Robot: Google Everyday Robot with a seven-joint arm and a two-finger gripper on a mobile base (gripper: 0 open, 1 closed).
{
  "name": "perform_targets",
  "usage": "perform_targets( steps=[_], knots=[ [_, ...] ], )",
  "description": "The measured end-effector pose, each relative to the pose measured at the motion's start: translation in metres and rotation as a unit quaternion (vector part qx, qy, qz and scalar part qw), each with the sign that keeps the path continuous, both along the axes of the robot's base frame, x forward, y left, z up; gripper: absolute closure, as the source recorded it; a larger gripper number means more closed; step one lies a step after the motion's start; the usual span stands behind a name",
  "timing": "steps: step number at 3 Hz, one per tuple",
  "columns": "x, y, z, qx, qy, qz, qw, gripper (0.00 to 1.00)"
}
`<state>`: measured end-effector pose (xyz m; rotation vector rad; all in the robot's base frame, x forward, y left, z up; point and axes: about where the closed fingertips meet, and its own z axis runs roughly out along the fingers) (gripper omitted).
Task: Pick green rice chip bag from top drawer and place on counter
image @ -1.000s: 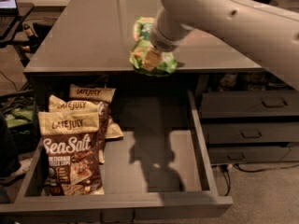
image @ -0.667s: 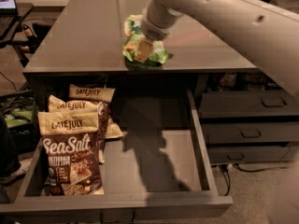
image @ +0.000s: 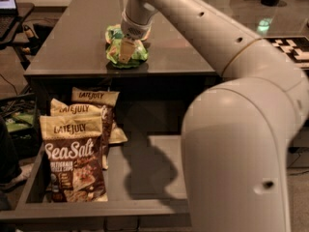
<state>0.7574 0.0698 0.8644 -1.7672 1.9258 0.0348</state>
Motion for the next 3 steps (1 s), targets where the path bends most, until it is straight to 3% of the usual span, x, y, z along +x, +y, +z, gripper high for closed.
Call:
perform_targets(
  steps=[1, 3],
  knots=[
    [0.012, 0.0019, 0.0182, 0.016, -0.013, -0.003, 0.9998, 0.83],
    [0.012, 0.0017, 0.0186, 0.016, -0.013, -0.004, 0.9998, 0.37]
  ],
)
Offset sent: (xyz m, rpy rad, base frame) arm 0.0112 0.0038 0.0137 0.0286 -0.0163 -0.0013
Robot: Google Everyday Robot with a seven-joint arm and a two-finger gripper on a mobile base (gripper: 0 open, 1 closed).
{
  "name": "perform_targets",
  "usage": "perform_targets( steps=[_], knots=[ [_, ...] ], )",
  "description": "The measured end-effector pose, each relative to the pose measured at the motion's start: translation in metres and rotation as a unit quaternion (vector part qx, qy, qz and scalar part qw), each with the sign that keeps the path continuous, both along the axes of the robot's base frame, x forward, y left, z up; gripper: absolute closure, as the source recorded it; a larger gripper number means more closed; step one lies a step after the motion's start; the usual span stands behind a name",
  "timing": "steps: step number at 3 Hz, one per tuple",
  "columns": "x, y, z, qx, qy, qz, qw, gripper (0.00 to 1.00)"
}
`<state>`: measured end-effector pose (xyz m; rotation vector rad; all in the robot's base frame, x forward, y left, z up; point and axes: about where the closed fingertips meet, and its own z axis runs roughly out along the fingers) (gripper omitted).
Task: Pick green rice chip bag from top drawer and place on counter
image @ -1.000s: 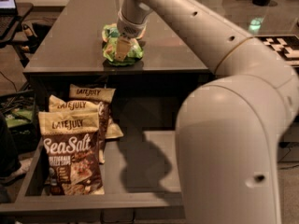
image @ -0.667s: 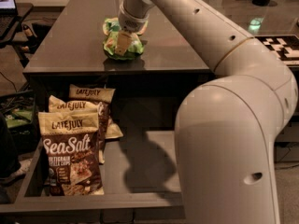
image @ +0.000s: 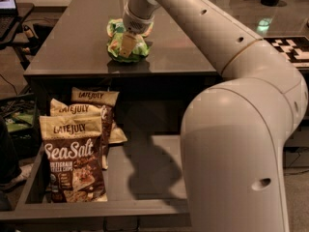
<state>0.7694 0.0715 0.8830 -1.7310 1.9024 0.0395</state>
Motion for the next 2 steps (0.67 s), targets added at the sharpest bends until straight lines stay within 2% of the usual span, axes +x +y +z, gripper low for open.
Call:
perform_targets(
  steps=[1, 2],
  knots=[
    [0.0, 0.0, 0.0, 0.0, 0.0, 0.0, 1.0, 0.13],
    [0.0, 0.0001, -0.0001, 0.0, 0.0, 0.0, 1.0, 0.0]
  ],
)
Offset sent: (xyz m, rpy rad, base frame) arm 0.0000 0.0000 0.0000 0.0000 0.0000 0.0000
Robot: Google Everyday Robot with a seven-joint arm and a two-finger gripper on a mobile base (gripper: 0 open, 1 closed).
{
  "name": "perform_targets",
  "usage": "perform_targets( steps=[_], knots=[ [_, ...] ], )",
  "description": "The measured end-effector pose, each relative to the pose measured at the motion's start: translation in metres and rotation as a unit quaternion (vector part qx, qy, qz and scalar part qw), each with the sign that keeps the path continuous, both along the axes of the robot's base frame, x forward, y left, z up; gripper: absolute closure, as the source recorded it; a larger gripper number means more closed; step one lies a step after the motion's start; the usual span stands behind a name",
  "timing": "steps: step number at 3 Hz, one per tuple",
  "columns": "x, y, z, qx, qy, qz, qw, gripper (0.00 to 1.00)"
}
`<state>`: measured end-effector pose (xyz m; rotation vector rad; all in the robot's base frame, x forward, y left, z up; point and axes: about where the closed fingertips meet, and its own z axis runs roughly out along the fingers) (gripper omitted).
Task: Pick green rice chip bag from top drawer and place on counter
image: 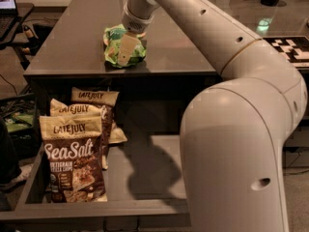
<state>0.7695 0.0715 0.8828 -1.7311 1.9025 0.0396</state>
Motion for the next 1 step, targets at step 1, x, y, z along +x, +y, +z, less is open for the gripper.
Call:
perform_targets(
  steps=[1],
  knots=[
    [0.0, 0.0, 0.0, 0.0, 0.0, 0.0, 1.0, 0.0]
  ],
)
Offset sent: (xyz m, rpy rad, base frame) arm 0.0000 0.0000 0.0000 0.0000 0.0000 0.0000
